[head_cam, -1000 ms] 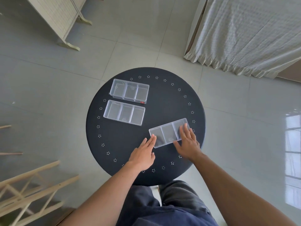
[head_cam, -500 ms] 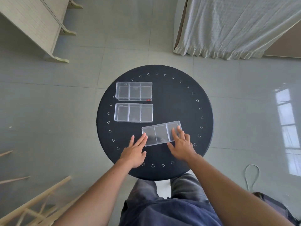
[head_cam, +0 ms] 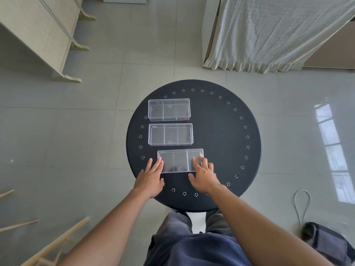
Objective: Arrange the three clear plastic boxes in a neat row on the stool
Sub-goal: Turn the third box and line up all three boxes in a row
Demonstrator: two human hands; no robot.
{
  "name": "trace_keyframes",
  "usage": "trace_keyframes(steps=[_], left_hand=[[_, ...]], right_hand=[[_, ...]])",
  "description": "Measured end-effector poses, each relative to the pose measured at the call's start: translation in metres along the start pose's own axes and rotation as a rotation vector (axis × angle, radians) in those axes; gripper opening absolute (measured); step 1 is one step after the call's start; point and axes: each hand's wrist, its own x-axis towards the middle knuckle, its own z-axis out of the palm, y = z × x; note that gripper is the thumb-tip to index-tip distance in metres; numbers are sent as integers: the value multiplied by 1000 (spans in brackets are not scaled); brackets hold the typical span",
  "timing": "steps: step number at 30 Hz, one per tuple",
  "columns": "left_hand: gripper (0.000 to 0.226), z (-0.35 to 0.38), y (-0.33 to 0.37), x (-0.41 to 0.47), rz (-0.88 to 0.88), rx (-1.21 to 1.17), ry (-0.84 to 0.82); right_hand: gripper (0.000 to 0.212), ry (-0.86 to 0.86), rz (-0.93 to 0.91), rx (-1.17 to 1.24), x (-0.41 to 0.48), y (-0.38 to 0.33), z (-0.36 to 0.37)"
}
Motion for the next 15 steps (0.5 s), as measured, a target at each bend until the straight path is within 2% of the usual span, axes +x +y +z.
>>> trace_keyframes(steps=[4,7,10,15], left_hand=[[69,2,2,-2,70,-29,154],[71,8,0,-4,126,-68,132],[73,11,-4,-6,57,-92,95],[72,11,-6,-9,51,-94,183]], right_hand=[[67,-16,4,50,-2,-15,1],[63,-17,-32,87,-5,-17,0],[64,-22,-57,67,-6,-16,0],[71,-13,-78,21,-5,-18,-1]])
